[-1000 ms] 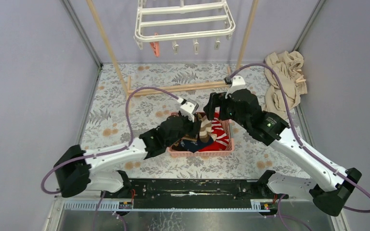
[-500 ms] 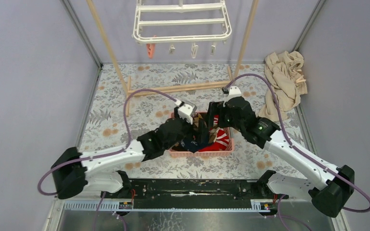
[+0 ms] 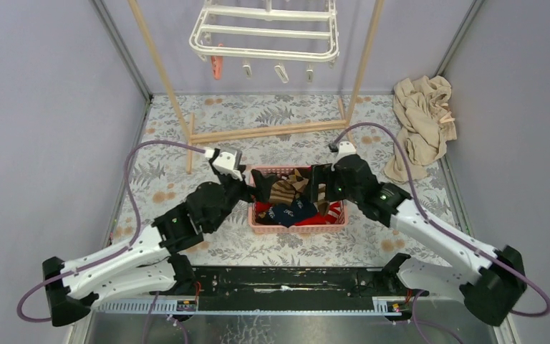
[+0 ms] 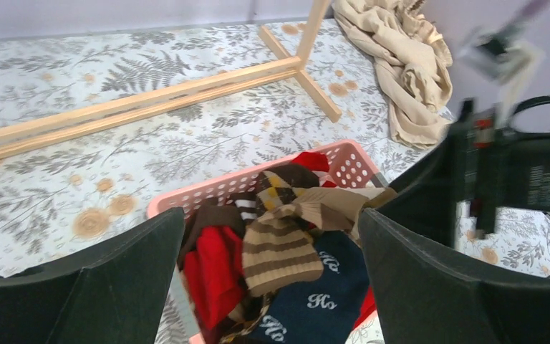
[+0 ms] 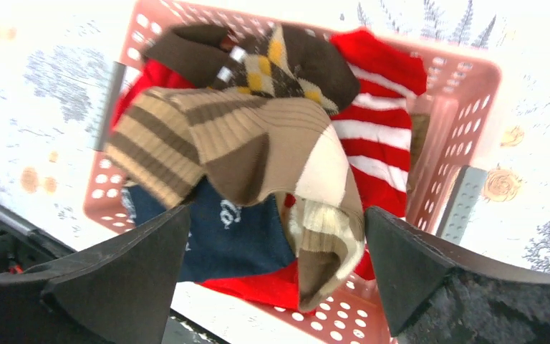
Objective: Remove the socks clipped to the hanger
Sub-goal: Reset both arms
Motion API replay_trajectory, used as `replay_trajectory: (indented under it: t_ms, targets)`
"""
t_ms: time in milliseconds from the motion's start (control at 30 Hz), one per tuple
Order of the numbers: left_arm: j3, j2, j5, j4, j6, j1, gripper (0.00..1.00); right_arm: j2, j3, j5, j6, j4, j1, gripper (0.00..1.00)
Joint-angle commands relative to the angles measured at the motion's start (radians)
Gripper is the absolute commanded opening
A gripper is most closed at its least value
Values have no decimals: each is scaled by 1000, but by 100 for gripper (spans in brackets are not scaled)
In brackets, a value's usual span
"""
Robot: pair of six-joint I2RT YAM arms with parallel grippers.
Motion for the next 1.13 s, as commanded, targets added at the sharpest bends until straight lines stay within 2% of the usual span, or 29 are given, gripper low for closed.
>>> replay_trajectory:
  t_ms: [0,200,400,600,767,1100]
  targets:
    - [24,-97,-111,-175,-20,-1,98,-159,41,34,-32,10,1,100]
    - [74,-197,-145,-301,-59,-1,98,-289,102,74,-32,-106,1,100]
    - [112,-267,-164,-411,-92,-1,98,-419,143,177,-43,-244,1,100]
    - [81,-328,-293,-494,-120,-1,99,-584,104,273,-63,-284,0,100]
    - [53,-353,-308,-496,-125,-1,98,-621,88,316,-65,-287,1,100]
    - [83,-338,-321,-548,-134,-1,98,-587,83,318,-64,-302,0,100]
